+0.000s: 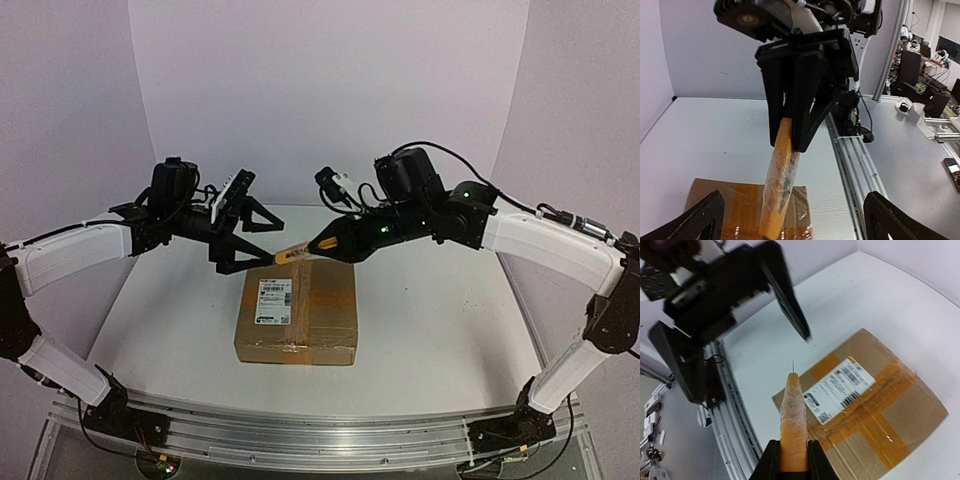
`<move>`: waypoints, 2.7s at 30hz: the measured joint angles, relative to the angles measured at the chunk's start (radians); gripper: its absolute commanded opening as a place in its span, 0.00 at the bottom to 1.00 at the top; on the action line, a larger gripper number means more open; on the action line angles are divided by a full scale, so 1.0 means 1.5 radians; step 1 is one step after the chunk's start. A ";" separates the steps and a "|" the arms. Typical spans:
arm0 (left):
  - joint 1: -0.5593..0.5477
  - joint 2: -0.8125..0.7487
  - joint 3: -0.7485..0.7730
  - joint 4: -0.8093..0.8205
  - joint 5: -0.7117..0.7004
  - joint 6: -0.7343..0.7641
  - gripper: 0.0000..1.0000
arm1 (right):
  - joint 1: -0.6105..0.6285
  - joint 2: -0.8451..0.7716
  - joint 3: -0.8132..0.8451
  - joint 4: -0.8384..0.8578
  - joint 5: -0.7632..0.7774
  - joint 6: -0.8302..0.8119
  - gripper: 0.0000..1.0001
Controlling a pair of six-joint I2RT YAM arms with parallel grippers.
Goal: Unpack the express box
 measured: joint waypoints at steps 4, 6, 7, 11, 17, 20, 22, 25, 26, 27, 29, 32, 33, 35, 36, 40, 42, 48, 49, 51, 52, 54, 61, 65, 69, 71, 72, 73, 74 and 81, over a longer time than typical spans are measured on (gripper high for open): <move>0.053 0.032 0.065 -0.067 -0.047 0.096 0.88 | -0.003 -0.027 -0.033 -0.013 0.133 0.062 0.00; 0.073 0.076 0.113 -0.110 -0.088 0.154 0.86 | -0.004 -0.039 -0.044 -0.015 0.201 0.100 0.00; 0.080 0.100 0.131 -0.130 -0.108 0.181 0.87 | -0.004 -0.044 -0.049 -0.015 0.234 0.123 0.00; 0.098 0.224 0.203 -0.230 -0.192 0.319 0.93 | -0.005 -0.045 -0.059 -0.015 0.334 0.198 0.00; 0.133 0.357 0.233 -0.344 -0.261 0.526 0.99 | -0.005 -0.011 -0.063 -0.015 0.406 0.284 0.00; 0.149 0.389 0.252 -0.392 -0.274 0.644 1.00 | -0.005 0.017 -0.062 -0.015 0.409 0.305 0.00; 0.154 0.403 0.265 -0.417 -0.272 0.720 1.00 | -0.005 0.032 -0.062 -0.015 0.406 0.311 0.00; 0.151 0.412 0.286 -0.441 -0.266 0.811 1.00 | -0.005 0.040 -0.062 -0.014 0.391 0.310 0.00; 0.149 0.415 0.293 -0.449 -0.265 0.838 1.00 | -0.005 0.041 -0.062 -0.012 0.383 0.308 0.00; 0.147 0.420 0.302 -0.460 -0.267 0.862 0.99 | -0.005 0.042 -0.062 -0.009 0.374 0.305 0.00; 0.145 0.429 0.317 -0.479 -0.267 0.893 0.99 | -0.005 0.045 -0.061 -0.004 0.356 0.297 0.00; 0.142 0.427 0.311 -0.484 -0.266 0.915 0.97 | -0.005 0.053 -0.056 0.002 0.333 0.284 0.00; 0.142 0.420 0.298 -0.476 -0.264 0.916 0.96 | -0.005 0.055 -0.055 0.004 0.326 0.280 0.00; 0.139 0.396 0.261 -0.461 -0.263 0.916 0.95 | -0.005 0.059 -0.052 0.005 0.317 0.274 0.00; 0.137 0.384 0.242 -0.458 -0.263 0.914 0.94 | -0.005 0.060 -0.051 0.005 0.313 0.271 0.00; 0.115 0.327 0.158 -0.467 -0.258 0.880 0.92 | -0.004 0.060 -0.043 0.005 0.296 0.259 0.00; 0.097 0.308 0.128 -0.482 -0.253 0.852 0.93 | -0.003 0.061 -0.037 0.006 0.292 0.253 0.00; 0.068 0.287 0.111 -0.527 -0.247 0.776 0.97 | 0.030 0.090 0.013 -0.025 0.326 0.232 0.00; 0.068 0.286 0.118 -0.541 -0.247 0.775 0.98 | 0.042 0.097 0.026 -0.037 0.338 0.230 0.00; 0.068 0.275 0.124 -0.562 -0.246 0.789 0.99 | 0.069 0.104 0.046 -0.066 0.365 0.231 0.00; 0.067 0.263 0.123 -0.570 -0.247 0.802 1.00 | 0.082 0.104 0.051 -0.080 0.379 0.232 0.00; 0.060 0.223 0.100 -0.565 -0.252 0.837 1.00 | 0.104 0.104 0.054 -0.098 0.400 0.237 0.00; -0.014 0.101 -0.046 -0.482 -0.264 0.985 1.00 | 0.130 0.118 0.066 -0.146 0.418 0.257 0.00; -0.021 0.155 -0.043 -0.440 -0.278 1.015 1.00 | 0.129 0.152 0.080 -0.148 0.425 0.258 0.00; -0.022 0.199 -0.043 -0.408 -0.292 1.025 1.00 | 0.129 0.169 0.082 -0.150 0.426 0.254 0.00; -0.026 0.210 -0.043 -0.394 -0.290 1.024 0.97 | 0.129 0.170 0.082 -0.150 0.425 0.248 0.00; -0.029 0.212 -0.042 -0.386 -0.290 1.019 0.95 | 0.128 0.170 0.084 -0.150 0.425 0.244 0.00; -0.033 0.214 -0.041 -0.379 -0.290 1.011 0.91 | 0.128 0.170 0.086 -0.150 0.425 0.240 0.00; -0.037 0.217 -0.038 -0.374 -0.290 1.001 0.87 | 0.127 0.170 0.088 -0.150 0.424 0.235 0.00; -0.050 0.232 -0.029 -0.336 -0.278 0.949 0.76 | 0.127 0.170 0.098 -0.149 0.432 0.214 0.00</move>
